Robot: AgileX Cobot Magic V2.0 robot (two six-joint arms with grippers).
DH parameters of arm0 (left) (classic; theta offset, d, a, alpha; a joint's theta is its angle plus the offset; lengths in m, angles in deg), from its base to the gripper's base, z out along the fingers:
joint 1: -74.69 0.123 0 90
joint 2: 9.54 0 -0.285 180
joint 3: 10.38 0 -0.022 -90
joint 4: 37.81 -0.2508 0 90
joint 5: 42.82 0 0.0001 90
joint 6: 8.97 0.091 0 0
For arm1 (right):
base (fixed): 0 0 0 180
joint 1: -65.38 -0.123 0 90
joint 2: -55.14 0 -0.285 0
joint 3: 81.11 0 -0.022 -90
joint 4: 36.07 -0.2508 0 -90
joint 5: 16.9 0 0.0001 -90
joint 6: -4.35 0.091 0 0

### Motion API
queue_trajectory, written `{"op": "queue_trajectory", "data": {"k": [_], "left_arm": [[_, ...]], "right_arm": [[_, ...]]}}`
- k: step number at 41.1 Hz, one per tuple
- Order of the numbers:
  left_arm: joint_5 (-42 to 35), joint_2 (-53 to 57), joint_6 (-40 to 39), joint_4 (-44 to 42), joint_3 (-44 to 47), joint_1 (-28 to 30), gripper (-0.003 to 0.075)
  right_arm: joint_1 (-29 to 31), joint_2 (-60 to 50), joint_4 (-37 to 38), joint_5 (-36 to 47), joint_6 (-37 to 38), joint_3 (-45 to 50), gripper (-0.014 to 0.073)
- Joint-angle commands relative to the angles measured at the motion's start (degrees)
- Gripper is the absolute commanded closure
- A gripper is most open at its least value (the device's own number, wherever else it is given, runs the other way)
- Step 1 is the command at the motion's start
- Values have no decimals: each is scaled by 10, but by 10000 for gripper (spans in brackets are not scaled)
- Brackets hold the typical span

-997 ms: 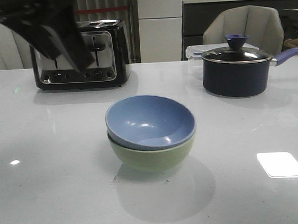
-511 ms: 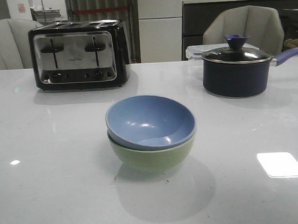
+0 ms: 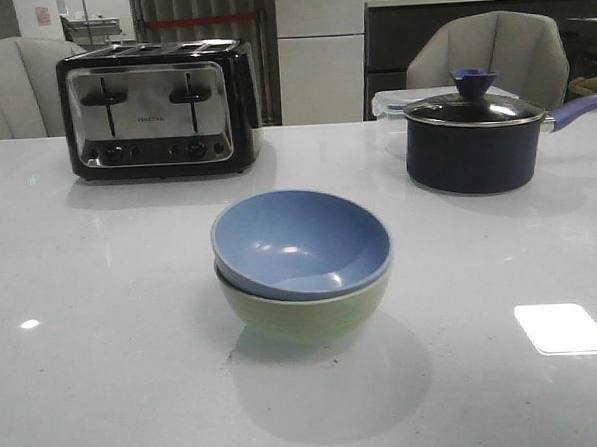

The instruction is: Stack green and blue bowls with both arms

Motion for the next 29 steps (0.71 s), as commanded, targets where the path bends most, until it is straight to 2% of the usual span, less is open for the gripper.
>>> {"op": "queue_trajectory", "data": {"k": [1,4,29], "left_arm": [[-55,2,-6,0,-16,-5,600],[-56,2,-6,-3,-16,-5,624],[-55,3,-6,-7,-16,-5,627]], "right_arm": [[0,-3,-8,32,-7,-17,498],[0,-3,-8,32,-7,-17,543],[0,-3,-8,30,-7,-17,537]]}}
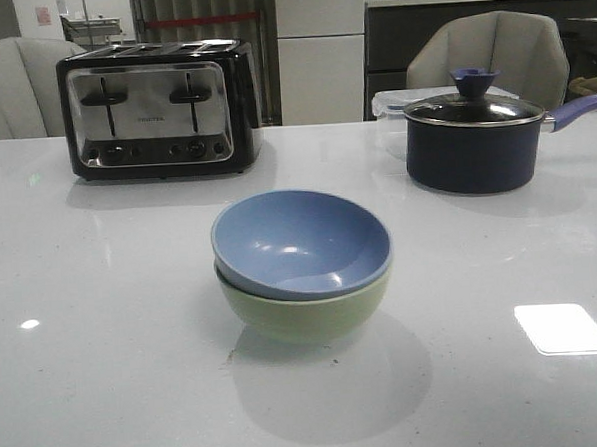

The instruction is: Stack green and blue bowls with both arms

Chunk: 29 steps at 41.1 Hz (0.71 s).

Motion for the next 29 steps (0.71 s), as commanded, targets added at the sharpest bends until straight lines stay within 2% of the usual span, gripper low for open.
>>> {"op": "queue_trajectory", "data": {"k": [1,6,12,19,29], "left_arm": [[-44,10,-6,-1,-16,-5,627],[-53,46,-1,-6,1,43,627],[-166,143,-1,-7,88,175,627],[-296,261,-1,-12,226,282,627],[-396,372,-1,12,379,363,627]], "right_arm": [[0,-3,-8,30,-7,-17,537],[0,-3,-8,30,-7,-17,537],[0,-3,-8,31,-7,-17,537],[0,-3,-8,31,-7,-17,537],[0,-3,-8,31,-7,-17,537]]}}
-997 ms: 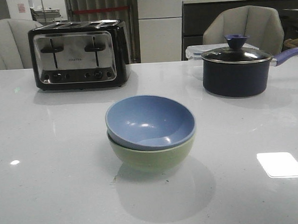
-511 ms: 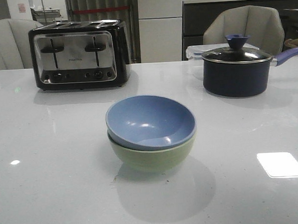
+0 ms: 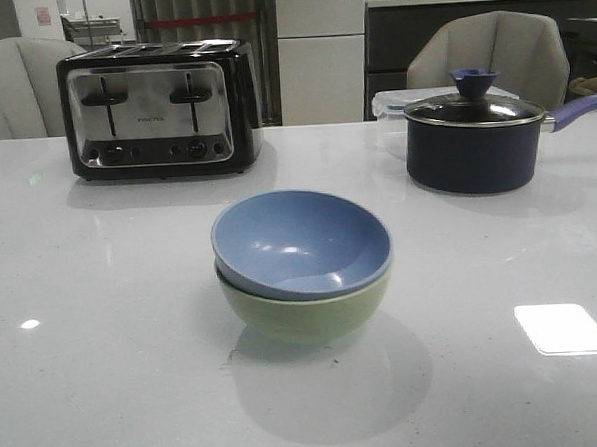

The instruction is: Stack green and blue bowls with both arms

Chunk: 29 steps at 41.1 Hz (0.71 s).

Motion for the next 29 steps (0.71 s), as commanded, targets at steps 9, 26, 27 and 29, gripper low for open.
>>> {"op": "queue_trajectory", "data": {"k": [9,26,27,29], "left_arm": [[-125,38,-1,9,45,36,627],[-133,38,-1,9,45,30,627],[-133,38,-1,9,45,30,627],[-133,38,-1,9,45,30,627]], "right_arm": [[0,-3,-7,31,-7,-17,537],[0,-3,-7,31,-7,-17,537],[0,-3,-7,31,-7,-17,537],[0,-3,-7,31,-7,-17,537]]}}
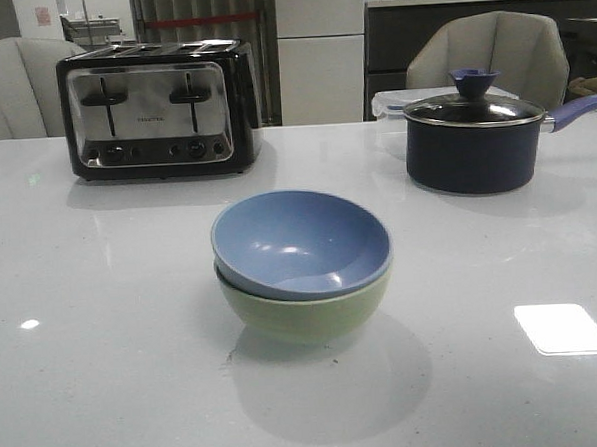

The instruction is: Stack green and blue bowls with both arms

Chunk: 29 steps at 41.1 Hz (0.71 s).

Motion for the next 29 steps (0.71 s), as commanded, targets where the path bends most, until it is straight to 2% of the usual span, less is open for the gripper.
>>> {"op": "queue_trajectory", "data": {"k": [1,24,29], "left_arm": [[-52,11,-1,5,2,-4,627],[-52,11,-1,5,2,-4,627],[-52,11,-1,5,2,-4,627]], "right_arm": [[0,-3,-7,31,-7,-17,537],[0,-3,-7,32,-7,-17,537],[17,-33,-3,70,-7,-4,537]]}}
